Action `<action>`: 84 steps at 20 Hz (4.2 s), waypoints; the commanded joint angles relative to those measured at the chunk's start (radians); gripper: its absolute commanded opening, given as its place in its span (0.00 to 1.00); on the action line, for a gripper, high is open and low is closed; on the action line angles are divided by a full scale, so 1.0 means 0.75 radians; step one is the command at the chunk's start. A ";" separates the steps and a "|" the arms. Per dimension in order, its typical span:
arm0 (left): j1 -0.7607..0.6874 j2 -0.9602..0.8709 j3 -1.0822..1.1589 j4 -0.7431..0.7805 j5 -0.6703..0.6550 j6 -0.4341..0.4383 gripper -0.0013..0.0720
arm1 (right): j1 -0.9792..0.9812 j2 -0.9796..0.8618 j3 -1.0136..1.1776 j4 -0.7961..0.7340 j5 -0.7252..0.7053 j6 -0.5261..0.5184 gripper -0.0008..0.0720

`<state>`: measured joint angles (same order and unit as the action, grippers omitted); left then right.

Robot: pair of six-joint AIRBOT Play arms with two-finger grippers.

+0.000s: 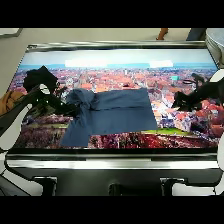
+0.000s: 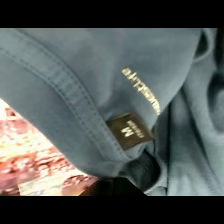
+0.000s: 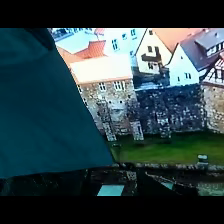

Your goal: Fold the shirts.

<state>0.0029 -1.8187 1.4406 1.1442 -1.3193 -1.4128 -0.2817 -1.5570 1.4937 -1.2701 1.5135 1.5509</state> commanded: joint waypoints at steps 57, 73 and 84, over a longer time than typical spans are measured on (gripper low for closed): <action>-0.089 0.173 0.112 0.214 0.556 -0.337 0.06 | 0.155 -0.146 0.035 -0.138 -0.869 0.283 0.07; -0.044 0.097 0.239 0.225 -0.306 -0.117 0.06 | 0.123 -0.056 -0.087 -0.135 -0.061 0.086 0.07; -0.030 0.068 0.144 0.214 -0.329 -0.114 0.47 | 0.123 -0.094 -0.189 -0.096 -0.067 0.116 0.33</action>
<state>-0.0227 -1.7664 1.5505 1.3090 -1.5452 -1.5028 -0.1894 -1.6264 1.3560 -1.3468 1.4506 1.6272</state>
